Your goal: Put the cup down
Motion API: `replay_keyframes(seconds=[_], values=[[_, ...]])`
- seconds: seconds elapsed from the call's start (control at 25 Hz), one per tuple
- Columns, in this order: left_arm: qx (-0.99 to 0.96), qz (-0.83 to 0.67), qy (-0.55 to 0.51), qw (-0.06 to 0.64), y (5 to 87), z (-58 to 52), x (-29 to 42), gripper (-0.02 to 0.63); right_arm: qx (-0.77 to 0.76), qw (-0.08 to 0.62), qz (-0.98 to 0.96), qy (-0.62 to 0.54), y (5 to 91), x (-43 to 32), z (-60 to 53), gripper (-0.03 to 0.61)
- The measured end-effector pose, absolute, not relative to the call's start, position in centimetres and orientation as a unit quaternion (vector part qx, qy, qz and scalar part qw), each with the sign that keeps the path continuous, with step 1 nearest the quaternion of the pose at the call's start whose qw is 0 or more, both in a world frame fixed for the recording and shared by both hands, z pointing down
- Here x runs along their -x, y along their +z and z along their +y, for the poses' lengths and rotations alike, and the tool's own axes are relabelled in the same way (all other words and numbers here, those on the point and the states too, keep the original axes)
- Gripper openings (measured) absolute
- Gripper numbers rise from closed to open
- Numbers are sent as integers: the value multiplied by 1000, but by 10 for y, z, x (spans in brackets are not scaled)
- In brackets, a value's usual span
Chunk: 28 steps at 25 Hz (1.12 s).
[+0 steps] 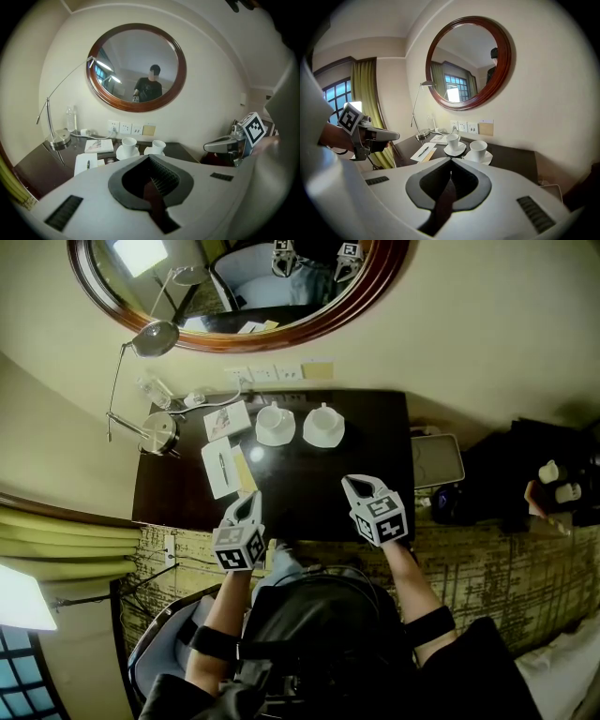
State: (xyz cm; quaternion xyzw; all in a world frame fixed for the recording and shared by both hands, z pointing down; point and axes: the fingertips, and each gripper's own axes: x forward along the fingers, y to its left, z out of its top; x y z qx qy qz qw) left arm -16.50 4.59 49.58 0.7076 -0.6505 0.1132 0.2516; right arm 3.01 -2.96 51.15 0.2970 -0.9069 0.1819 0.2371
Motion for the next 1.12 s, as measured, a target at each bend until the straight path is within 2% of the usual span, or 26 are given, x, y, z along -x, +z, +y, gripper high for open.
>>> replay_keyframes(seconds=[0.16, 0.2, 0.32, 0.36, 0.48, 0.56, 0.72, 0.8, 1.12], values=[[-711, -645, 117, 255, 497, 48, 164, 0, -307, 232, -904, 184, 515, -29, -32, 5], [-712, -643, 119, 255, 498, 48, 163, 0, -314, 232, -902, 184, 518, -30, -34, 38], [-718, -634, 131, 256, 498, 48, 157, 0, -331, 235, -896, 182, 530, -31, -43, 58], [-721, -630, 135, 256, 498, 48, 155, 0, -333, 238, -894, 183, 537, -31, -45, 110], [-726, -623, 142, 256, 499, 47, 151, 0, -337, 250, -888, 188, 556, -28, -54, 214], [-728, -619, 145, 257, 501, 45, 151, 0, -344, 254, -885, 187, 565, -23, -64, 247], [-732, -612, 152, 259, 505, 38, 154, 0, -356, 258, -880, 183, 563, -4, -86, 440], [-734, -609, 152, 260, 509, 32, 158, 0, -363, 266, -873, 186, 573, 2, -98, 481], [-755, -580, 159, 262, 520, 0, 160, 0, -429, 280, -841, 176, 611, 26, -166, 561]])
